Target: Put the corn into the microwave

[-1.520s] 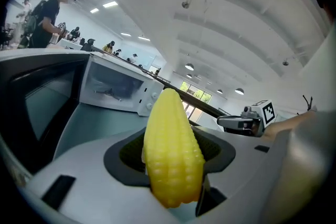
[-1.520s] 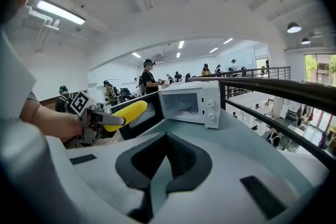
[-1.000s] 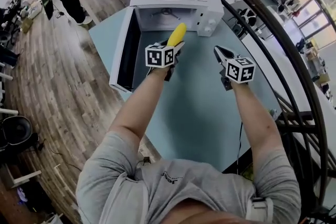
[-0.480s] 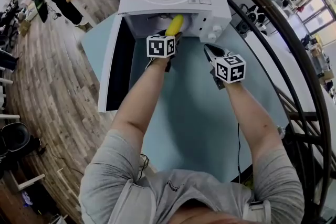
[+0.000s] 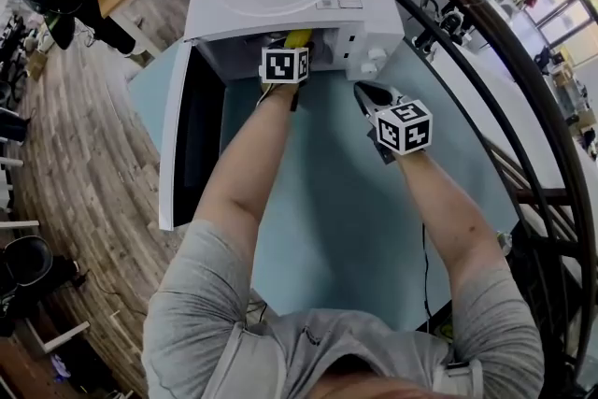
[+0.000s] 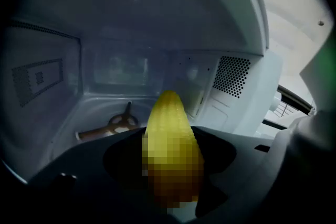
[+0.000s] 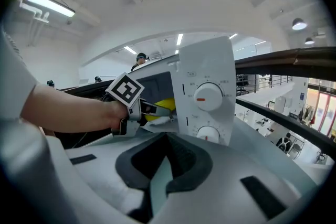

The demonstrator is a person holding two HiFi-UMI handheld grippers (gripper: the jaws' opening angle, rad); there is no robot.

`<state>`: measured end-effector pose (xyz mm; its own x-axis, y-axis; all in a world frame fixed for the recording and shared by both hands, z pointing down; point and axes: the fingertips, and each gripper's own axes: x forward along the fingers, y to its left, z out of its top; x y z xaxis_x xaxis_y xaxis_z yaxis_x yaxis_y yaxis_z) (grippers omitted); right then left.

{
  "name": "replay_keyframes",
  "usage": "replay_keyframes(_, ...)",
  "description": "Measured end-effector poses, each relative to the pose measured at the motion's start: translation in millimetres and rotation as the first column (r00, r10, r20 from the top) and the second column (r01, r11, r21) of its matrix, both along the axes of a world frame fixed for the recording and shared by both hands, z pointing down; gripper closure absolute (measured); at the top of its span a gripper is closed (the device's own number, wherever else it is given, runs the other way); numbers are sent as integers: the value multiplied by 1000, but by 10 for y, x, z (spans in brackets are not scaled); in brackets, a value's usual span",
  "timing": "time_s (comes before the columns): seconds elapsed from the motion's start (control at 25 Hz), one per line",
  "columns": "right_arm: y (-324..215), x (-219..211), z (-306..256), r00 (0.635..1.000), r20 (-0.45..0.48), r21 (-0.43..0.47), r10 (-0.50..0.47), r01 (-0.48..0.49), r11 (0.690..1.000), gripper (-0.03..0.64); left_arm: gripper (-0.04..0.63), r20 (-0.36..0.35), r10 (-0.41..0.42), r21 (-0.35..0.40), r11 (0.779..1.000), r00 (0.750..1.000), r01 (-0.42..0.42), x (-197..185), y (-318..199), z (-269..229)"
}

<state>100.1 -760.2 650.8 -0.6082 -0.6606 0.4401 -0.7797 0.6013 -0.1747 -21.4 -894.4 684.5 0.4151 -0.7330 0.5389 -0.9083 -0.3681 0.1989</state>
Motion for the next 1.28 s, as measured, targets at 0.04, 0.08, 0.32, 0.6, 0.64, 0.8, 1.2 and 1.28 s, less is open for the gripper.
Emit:
replay_keyframes(0.04, -4, 18, 14, 1000, 0, -1, 2, -2, 1000, 600, 345, 8, -5, -2, 1000, 1000, 5, -8, -39, 9)
replay_keyframes(0.08, -8, 36, 27, 1000, 0, -2, 3, -3, 1000, 600, 345, 11, -9, -5, 1000, 1000, 9, -12, -74, 16)
replay_keyframes(0.32, 22, 116, 65, 1000, 3, -7, 9, -9, 1000, 600, 345, 69, 4, -19, 1000, 998, -3, 28, -198, 92)
replay_keyframes(0.6, 35, 212, 100, 1000, 2, -9, 22, -22, 1000, 600, 348, 160, 26, -42, 999, 987, -20, 52, -276, 199)
replay_keyframes(0.64, 40, 221, 107, 1000, 2, -11, 24, -24, 1000, 600, 348, 170, 27, -49, 999, 985, -19, 55, -279, 214)
replay_keyframes(0.8, 40, 260, 128, 1000, 3, -10, 28, -28, 1000, 600, 348, 200, 25, -72, 997, 980, -11, 52, -315, 268)
replay_keyframes(1.2, 88, 315, 104, 999, -2, -10, 33, -33, 999, 600, 347, 249, -1, -93, 995, 968, 25, 38, -326, 307)
replay_keyframes(1.28, 95, 339, 104, 999, -4, -11, 37, -38, 999, 600, 347, 257, -8, -93, 995, 966, 33, 38, -327, 314)
